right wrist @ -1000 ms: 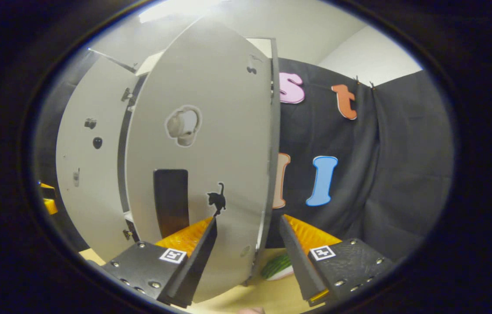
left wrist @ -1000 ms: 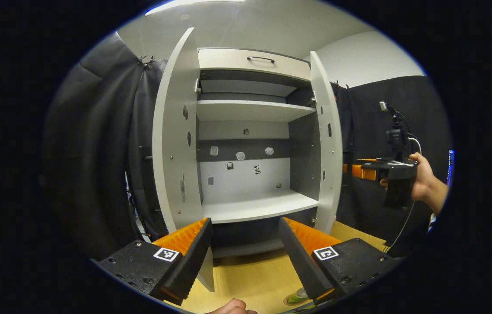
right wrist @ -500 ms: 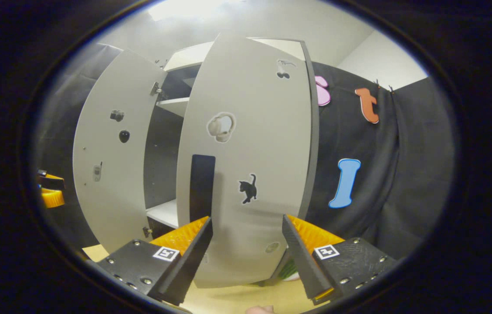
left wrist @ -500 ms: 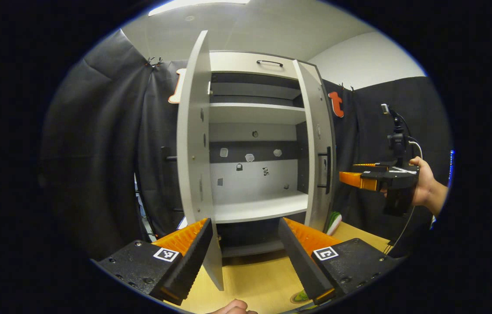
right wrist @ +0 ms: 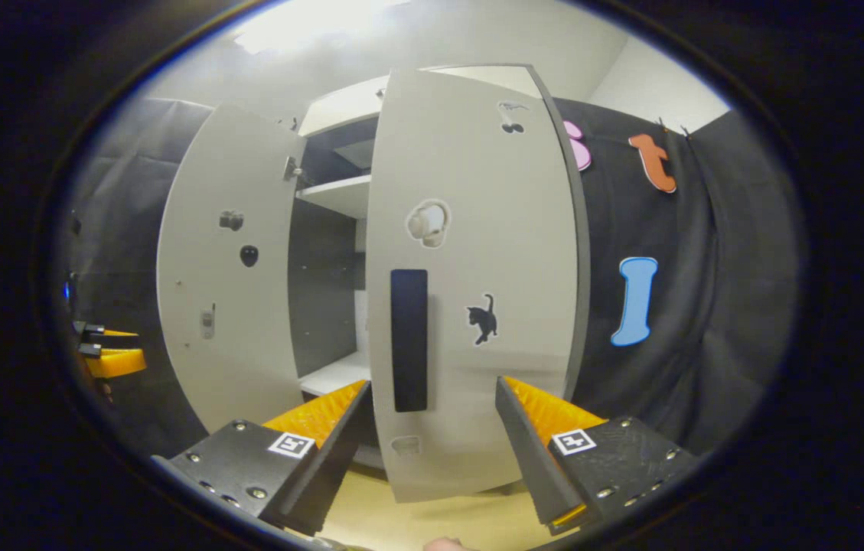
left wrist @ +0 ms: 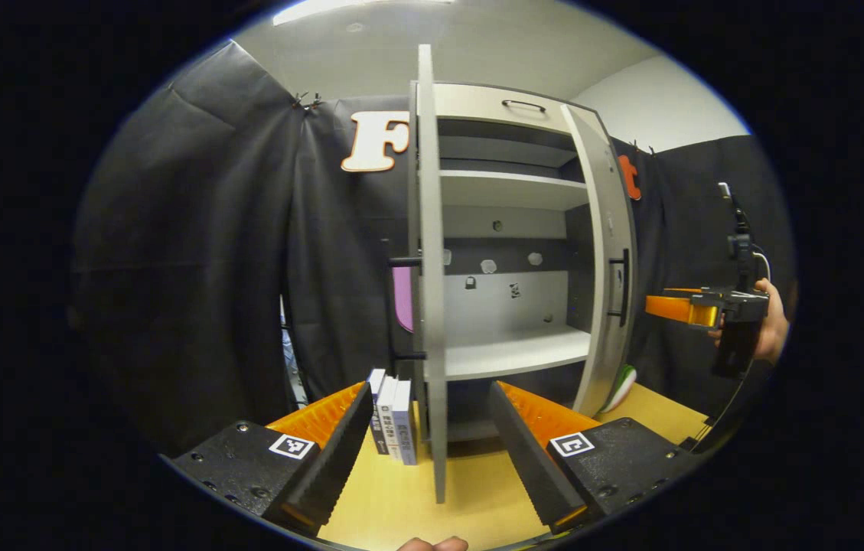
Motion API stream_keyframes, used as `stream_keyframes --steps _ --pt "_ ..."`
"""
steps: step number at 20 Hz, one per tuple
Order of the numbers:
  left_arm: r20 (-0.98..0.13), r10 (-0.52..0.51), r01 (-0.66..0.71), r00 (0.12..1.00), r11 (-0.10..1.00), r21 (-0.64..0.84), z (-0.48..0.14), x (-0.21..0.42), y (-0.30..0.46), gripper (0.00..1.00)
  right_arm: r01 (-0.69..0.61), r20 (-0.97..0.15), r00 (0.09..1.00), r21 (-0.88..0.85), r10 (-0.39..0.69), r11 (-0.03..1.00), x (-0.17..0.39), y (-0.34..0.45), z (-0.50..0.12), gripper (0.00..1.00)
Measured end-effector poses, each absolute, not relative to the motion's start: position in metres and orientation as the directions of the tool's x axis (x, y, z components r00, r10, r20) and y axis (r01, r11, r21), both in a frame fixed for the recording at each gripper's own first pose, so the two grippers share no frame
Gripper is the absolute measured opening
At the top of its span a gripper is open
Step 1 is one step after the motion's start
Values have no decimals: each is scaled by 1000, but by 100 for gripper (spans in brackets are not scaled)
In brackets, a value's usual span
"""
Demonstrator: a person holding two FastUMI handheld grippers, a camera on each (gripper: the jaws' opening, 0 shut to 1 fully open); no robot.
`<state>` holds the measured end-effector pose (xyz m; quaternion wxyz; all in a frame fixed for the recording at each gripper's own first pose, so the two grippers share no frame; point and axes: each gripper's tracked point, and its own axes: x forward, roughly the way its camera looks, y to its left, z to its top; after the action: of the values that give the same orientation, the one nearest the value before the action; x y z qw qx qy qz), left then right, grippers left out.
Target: Grasp the bottle in the cabinet with the left hand and place it on the coaster, then close the right door with the right hand and the left door with the left hand.
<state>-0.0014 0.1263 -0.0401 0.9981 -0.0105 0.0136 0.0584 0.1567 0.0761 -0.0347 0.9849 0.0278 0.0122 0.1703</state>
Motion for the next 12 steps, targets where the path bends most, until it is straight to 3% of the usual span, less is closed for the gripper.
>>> stream_keyframes --steps 6,12 --pt "-36 193 -194 981 980 -31 -36 4 202 96 -351 19 937 67 350 934 143 92 -26 97" --pt "-7 187 -187 982 980 -70 -26 33 244 96 -305 5 952 60 305 951 137 93 -23 96"
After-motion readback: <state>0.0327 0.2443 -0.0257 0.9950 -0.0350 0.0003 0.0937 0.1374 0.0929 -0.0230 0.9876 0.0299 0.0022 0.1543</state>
